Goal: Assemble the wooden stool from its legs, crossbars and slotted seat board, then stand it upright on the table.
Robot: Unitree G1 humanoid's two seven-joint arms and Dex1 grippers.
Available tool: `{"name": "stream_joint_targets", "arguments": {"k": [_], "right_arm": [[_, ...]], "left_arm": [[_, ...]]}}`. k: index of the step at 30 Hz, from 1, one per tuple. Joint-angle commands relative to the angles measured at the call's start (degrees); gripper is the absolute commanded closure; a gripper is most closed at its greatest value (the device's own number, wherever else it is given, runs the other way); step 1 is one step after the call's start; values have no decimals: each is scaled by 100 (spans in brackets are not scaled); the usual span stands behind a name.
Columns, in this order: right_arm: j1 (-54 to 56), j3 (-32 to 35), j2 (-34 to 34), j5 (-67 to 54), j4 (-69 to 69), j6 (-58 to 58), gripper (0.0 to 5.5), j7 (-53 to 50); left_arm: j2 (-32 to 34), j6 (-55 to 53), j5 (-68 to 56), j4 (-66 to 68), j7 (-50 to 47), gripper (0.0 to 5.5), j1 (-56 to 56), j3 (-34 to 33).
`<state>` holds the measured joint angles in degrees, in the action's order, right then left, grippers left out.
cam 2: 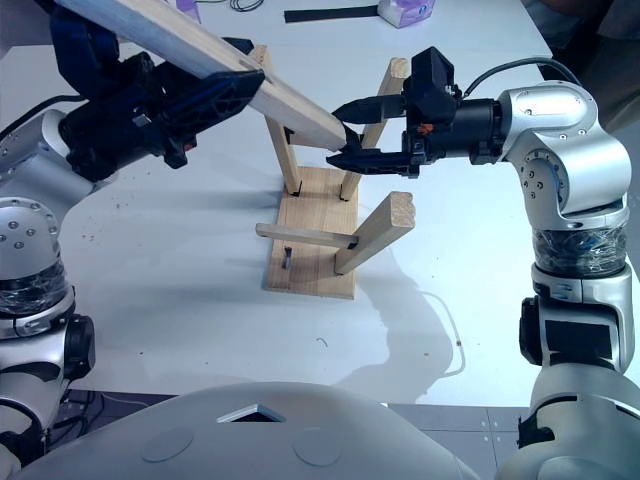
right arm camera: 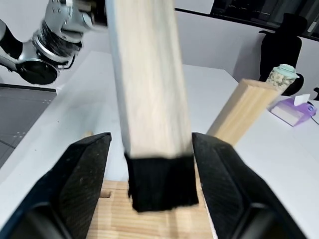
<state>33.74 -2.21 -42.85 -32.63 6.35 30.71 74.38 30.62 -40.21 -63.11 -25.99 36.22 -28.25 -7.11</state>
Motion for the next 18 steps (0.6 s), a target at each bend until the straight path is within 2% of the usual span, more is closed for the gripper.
{"name": "stream_joint_targets", "arguments": {"k": [1, 8, 11, 16, 18], "right_arm": [[-326, 426, -286, 29, -41, -77, 257, -118], [-1440, 1683, -746, -275, 307, 54, 257, -406], [-2020, 2057, -817, -320, 590, 76, 257, -525], [-2625, 2427, -872, -322, 805, 66, 257, -702], [-2727, 2420, -880, -270, 786, -7, 257, -712]], "left_arm": [[443, -76, -26, -3, 166, 346, -179, -375], [1776, 133, 636, 419, 1306, 346, 139, -989], [2045, 278, 955, 198, 1809, 346, 890, -1047], [1856, 2306, 2793, 350, 2487, 346, 2343, -769], [1642, 3030, 3138, 617, 2703, 346, 2663, -726]]}}
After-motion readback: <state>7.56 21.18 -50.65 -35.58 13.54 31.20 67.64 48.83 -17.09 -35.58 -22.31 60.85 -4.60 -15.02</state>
